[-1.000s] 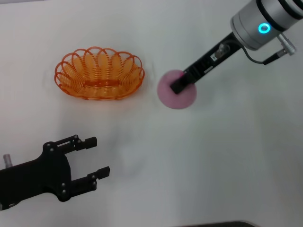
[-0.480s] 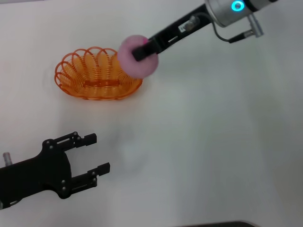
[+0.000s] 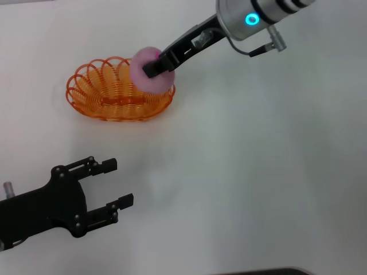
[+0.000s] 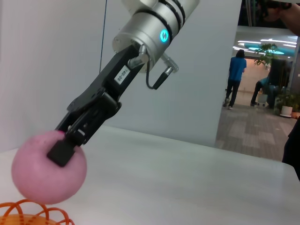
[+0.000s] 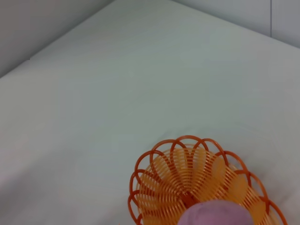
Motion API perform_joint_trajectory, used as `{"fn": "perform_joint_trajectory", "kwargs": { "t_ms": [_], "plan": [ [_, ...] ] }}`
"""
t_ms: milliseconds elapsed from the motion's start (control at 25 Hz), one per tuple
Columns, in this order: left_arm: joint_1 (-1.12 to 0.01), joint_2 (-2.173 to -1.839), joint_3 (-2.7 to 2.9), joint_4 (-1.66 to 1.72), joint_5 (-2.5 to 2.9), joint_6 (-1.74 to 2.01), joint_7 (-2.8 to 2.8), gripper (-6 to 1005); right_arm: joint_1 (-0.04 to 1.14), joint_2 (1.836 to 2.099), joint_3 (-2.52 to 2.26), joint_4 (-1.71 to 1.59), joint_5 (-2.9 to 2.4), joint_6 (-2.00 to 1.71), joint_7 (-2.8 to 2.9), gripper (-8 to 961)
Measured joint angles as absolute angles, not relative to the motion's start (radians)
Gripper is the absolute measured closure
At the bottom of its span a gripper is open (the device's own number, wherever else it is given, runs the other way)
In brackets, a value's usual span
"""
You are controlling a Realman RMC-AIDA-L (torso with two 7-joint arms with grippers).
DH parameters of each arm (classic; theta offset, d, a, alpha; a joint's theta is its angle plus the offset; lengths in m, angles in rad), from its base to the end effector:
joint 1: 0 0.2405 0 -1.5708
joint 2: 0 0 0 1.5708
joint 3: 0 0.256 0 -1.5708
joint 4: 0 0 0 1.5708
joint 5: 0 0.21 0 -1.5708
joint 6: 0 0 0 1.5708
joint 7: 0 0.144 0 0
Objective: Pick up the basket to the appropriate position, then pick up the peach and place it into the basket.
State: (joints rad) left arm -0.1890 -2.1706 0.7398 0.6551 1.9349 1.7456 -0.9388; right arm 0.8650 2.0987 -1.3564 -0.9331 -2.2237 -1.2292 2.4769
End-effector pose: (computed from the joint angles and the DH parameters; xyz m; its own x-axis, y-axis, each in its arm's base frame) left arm -0.3040 0.2077 -0.0336 0.7855 0.1806 0.5919 0.3373 -0.9268 -0.1648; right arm 0.1080 0.4008 -0.0611 0.7875 -0.6109 -0.0819 -0.6137 -0.7647 -0.1968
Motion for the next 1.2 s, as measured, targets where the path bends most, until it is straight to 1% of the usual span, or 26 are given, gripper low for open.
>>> {"fn": "perform_joint_trajectory", "kwargs": {
  "t_ms": [320, 560, 760, 960, 1160, 1200],
  "plan": [
    [-0.194, -2.17, 0.739, 0.646, 1.931, 1.746, -0.939, 297, 0.871, 2.1, -1.372, -0.922, -2.207, -1.212, 2.461, 569],
    [-0.195, -2.169, 0.737, 0.646, 1.931, 1.746, -0.939, 296, 0.832, 2.093, -1.326, -0.937, -2.098, -1.207, 2.38, 296],
    [-0.196, -2.167, 0.736, 0.647, 1.931, 1.747, -0.939, 296, 0.718, 2.088, -1.218, -0.958, -1.839, -1.297, 2.129, 99],
    [-0.199, -2.166, 0.735, 0.647, 1.929, 1.755, -0.939, 296, 0.614, 2.084, -1.106, -0.955, -1.745, -1.446, 1.957, 38],
    [-0.202, -2.165, 0.727, 0.651, 1.929, 1.758, -0.951, 297, 0.521, 2.08, -1.052, -0.934, -1.755, -1.566, 1.828, 47],
    [-0.201, -2.164, 0.717, 0.653, 1.929, 1.762, -0.959, 297, 0.477, 2.079, -1.052, -0.925, -1.774, -1.597, 1.753, 46]
  ]
}}
